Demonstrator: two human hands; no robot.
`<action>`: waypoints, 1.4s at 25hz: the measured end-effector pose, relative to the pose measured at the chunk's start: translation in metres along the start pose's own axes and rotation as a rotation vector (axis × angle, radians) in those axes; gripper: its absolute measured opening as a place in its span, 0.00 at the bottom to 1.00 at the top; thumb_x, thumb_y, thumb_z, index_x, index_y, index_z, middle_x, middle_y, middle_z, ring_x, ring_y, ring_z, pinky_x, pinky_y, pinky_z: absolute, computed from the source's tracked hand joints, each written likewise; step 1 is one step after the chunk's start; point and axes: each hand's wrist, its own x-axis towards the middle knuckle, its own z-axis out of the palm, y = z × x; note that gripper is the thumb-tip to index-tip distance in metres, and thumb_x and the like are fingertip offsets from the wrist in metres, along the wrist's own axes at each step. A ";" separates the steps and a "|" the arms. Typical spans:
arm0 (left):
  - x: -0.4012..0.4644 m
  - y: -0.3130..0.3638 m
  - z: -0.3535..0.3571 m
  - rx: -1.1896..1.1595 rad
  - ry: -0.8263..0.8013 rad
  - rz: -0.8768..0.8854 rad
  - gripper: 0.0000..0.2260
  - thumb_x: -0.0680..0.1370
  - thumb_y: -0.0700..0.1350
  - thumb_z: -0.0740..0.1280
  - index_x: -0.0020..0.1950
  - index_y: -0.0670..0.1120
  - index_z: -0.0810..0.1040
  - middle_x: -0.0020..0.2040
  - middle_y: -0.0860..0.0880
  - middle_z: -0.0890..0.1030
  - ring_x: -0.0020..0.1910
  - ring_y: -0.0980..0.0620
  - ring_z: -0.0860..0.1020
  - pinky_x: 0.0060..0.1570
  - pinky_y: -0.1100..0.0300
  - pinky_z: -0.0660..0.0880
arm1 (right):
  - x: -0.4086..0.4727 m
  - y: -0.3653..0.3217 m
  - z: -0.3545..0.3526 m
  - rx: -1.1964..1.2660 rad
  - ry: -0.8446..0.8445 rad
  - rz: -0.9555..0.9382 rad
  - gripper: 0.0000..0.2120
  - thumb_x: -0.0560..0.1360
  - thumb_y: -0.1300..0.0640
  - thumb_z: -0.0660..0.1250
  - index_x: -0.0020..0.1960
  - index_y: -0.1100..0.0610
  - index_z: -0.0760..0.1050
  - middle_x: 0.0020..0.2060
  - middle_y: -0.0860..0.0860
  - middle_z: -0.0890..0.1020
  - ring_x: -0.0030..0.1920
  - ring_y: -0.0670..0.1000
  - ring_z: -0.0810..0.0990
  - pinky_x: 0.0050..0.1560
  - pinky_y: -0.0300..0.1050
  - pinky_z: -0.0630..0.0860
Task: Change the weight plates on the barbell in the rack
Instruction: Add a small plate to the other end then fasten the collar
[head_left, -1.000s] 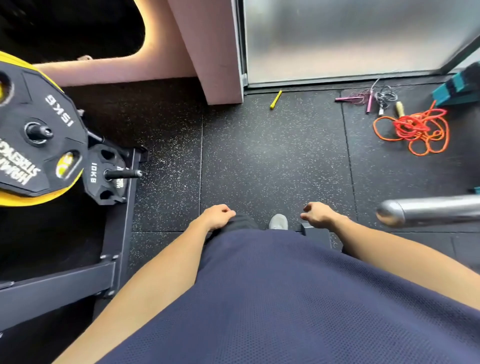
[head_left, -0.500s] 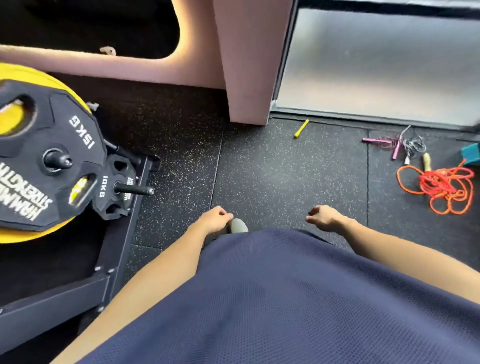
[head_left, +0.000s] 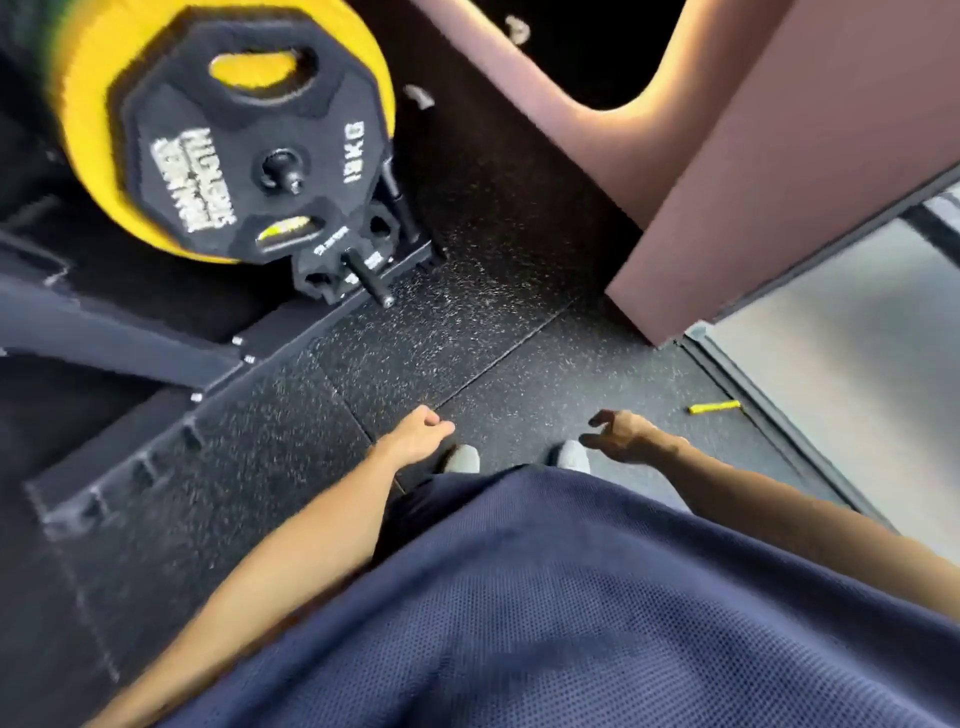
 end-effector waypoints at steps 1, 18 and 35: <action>-0.007 0.002 0.011 -0.084 0.048 -0.016 0.19 0.80 0.54 0.63 0.66 0.45 0.71 0.64 0.45 0.75 0.58 0.47 0.74 0.53 0.57 0.66 | 0.007 -0.002 -0.014 -0.050 -0.022 -0.042 0.25 0.77 0.48 0.65 0.70 0.58 0.69 0.63 0.58 0.78 0.62 0.57 0.77 0.55 0.40 0.70; -0.138 0.049 -0.186 -0.514 0.838 0.119 0.23 0.78 0.59 0.64 0.71 0.55 0.65 0.63 0.45 0.73 0.60 0.45 0.74 0.52 0.53 0.70 | -0.025 -0.239 -0.192 -0.291 0.282 -0.838 0.29 0.76 0.50 0.67 0.72 0.60 0.64 0.66 0.62 0.74 0.68 0.58 0.70 0.66 0.44 0.64; -0.405 0.152 -0.429 -0.276 1.567 0.541 0.22 0.77 0.58 0.66 0.69 0.56 0.67 0.68 0.45 0.70 0.64 0.44 0.72 0.55 0.55 0.68 | -0.290 -0.433 -0.385 -0.104 0.732 -1.419 0.29 0.76 0.49 0.67 0.73 0.54 0.63 0.70 0.56 0.71 0.68 0.56 0.71 0.67 0.48 0.67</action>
